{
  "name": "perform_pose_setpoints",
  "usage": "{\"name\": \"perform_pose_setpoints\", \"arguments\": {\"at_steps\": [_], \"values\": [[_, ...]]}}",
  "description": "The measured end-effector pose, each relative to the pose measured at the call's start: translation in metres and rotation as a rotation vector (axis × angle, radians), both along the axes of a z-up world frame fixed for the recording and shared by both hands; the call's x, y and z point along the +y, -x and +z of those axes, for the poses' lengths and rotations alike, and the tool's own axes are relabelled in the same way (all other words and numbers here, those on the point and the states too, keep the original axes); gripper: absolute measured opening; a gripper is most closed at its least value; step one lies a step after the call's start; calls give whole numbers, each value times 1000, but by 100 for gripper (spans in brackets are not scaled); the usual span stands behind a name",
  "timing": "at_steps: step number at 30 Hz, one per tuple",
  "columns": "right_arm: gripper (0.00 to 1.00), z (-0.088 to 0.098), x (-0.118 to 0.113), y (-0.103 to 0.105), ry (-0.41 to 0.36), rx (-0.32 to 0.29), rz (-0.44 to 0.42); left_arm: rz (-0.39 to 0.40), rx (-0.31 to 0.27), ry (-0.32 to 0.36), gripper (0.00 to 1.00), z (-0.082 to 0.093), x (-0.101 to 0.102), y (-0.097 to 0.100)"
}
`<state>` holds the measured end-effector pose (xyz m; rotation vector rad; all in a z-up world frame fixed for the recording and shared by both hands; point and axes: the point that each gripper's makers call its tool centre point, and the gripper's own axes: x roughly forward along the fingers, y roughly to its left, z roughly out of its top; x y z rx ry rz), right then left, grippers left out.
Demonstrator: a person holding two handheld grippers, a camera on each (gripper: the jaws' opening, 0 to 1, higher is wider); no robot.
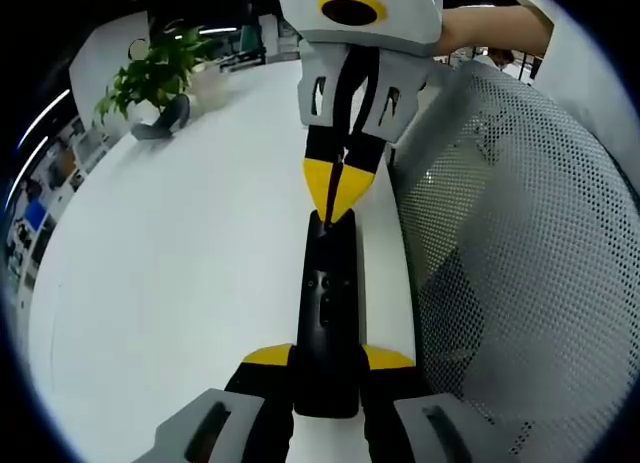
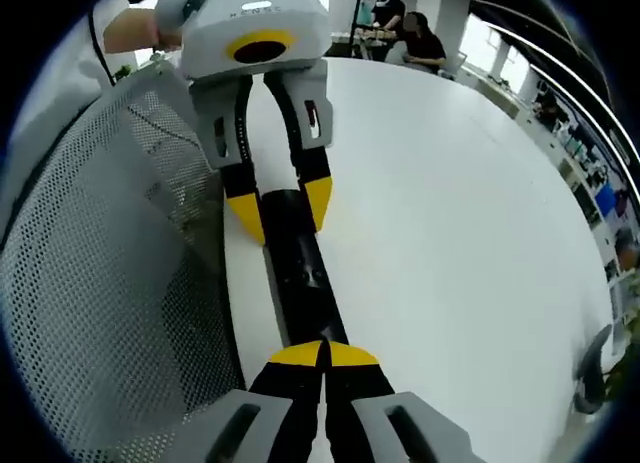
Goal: Press the specified remote control buttons in sequence, fully releasing each button before pressing the next.
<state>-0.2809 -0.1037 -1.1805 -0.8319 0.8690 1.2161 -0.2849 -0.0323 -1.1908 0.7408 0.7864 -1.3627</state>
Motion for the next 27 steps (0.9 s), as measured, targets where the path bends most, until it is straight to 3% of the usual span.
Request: {"name": "perform_pose_setpoints", "arguments": {"at_steps": [5,9,17,27], "values": [[0,-2,3,0,121,-93,167,4,3,5,24,0,0,0],[0,-4,3,0,171,-99,205,2,4,11,24,0,0,0],[0,-3,2,-4,134,-60,76,0,1,10,24,0,0,0],[0,-1,1,-4,-21,-32,-94,6,5,5,24,0,0,-1]]}}
